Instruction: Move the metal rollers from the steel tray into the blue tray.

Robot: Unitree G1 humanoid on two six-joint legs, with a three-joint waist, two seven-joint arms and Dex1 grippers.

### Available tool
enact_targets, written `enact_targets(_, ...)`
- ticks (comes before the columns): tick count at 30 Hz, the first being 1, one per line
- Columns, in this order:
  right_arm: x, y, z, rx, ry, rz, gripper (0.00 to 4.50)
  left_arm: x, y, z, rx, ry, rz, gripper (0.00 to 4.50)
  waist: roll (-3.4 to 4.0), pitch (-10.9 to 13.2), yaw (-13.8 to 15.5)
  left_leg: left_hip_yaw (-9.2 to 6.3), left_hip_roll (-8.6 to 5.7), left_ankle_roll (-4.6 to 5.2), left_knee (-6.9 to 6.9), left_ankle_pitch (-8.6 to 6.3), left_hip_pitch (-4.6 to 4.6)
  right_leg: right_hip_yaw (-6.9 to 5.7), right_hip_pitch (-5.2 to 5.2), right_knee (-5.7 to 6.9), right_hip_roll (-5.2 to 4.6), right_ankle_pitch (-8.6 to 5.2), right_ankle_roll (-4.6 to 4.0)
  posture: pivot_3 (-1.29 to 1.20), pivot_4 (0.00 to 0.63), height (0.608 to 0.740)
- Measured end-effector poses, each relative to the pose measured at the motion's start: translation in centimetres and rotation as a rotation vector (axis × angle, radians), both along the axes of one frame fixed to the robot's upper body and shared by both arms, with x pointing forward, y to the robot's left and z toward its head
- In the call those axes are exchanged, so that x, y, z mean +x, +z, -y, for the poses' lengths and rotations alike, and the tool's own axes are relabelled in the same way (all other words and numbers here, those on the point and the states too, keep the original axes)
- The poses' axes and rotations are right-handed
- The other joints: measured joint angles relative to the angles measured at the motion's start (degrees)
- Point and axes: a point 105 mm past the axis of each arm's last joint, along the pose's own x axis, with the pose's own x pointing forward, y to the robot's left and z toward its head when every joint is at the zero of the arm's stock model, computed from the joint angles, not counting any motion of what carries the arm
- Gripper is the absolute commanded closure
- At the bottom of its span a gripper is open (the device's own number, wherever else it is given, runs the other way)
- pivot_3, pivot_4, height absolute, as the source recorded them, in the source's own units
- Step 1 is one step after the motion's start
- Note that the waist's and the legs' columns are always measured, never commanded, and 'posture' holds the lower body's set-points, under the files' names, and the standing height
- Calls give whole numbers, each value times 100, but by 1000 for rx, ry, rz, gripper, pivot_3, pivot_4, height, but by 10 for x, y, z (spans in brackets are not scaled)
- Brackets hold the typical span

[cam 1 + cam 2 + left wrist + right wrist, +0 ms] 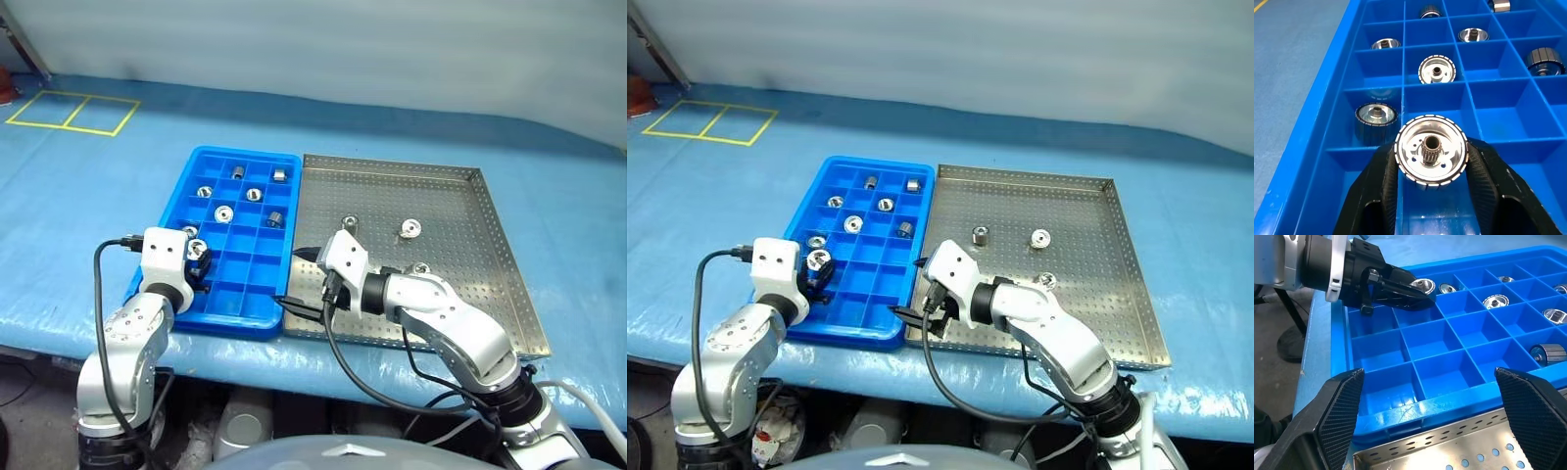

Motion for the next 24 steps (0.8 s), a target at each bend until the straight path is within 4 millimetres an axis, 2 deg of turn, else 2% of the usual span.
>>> enact_targets(11,0,-2,1,1,-11,-6,0,-4,-4,8,-37,-51,-42,2822,1,0,3,-2,0,0,-5,0,0,-2,-1,-1,-1,-10,-16,374,150,740)
enact_targets(19,-2,-3,6,5,-42,-12,0,0,0,14,-62,-84,-36,199,2,1,-15,-2,2,0,-8,0,0,-4,-2,-1,-1,-18,-29,316,150,740)
enact_targets(20,-2,-3,7,6,-48,-10,0,1,3,16,-71,-90,-25,69,2,1,-15,-3,1,0,-8,0,0,-5,-1,-1,-1,-18,-29,316,150,740)
enact_targets(24,-1,2,13,18,-81,10,0,12,24,31,-128,-164,70,69,1,1,-26,-1,0,-1,-8,0,-3,-5,-2,-4,-2,-18,-29,247,150,740)
